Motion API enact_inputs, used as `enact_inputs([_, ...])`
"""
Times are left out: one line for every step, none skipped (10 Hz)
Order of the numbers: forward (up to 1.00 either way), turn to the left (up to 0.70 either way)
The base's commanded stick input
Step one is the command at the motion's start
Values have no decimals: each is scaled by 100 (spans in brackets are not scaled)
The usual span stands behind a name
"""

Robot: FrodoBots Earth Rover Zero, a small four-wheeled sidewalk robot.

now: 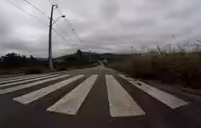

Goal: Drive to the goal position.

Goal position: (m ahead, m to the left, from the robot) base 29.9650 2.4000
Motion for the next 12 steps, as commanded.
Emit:
enact_inputs([0,0])
enact_inputs([0,0])
enact_inputs([0,0])
enact_inputs([0,0])
enact_inputs([0,0])
enact_inputs([0,0])
enact_inputs([11,0])
enact_inputs([70,0])
enact_inputs([70,0])
enact_inputs([70,0])
enact_inputs([70,0])
enact_inputs([70,0])
